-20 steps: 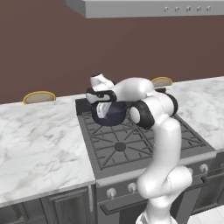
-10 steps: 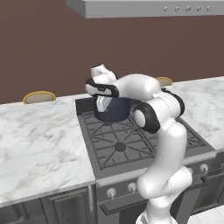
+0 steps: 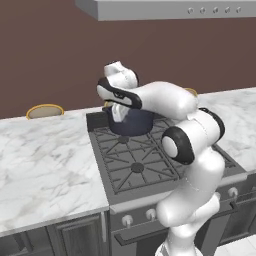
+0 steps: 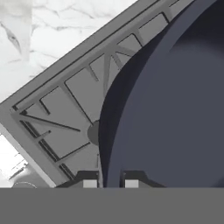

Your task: Move the pot and pan from the stove into the sink.

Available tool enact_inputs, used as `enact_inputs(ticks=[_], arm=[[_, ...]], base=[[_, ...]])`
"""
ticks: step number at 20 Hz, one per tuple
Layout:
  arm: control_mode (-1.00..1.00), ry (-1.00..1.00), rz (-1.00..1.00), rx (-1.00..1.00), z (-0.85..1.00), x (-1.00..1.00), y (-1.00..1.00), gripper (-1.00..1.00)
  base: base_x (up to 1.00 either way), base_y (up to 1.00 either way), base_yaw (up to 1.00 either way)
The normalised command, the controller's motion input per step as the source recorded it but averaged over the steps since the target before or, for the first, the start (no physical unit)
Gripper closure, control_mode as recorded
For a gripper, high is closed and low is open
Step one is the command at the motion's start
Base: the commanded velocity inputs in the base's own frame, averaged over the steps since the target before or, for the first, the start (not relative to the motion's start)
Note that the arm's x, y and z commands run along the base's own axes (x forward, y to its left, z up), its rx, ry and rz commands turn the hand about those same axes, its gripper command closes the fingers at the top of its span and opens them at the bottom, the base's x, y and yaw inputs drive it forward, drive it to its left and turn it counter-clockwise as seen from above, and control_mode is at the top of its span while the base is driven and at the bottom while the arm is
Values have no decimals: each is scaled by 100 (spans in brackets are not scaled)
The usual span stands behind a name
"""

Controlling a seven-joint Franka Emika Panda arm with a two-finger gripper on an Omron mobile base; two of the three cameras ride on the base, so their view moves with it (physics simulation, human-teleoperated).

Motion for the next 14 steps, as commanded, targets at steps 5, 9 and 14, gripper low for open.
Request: enact_inputs(ticks=[5,9,14], arm=[[-100,0,1,0,57,-82,0,100],[-100,0,2,0,51,-90,0,100],[-100,0,1,0,47,-92,0,100]], base=[[0,0,0],[0,0,0],[0,0,0]])
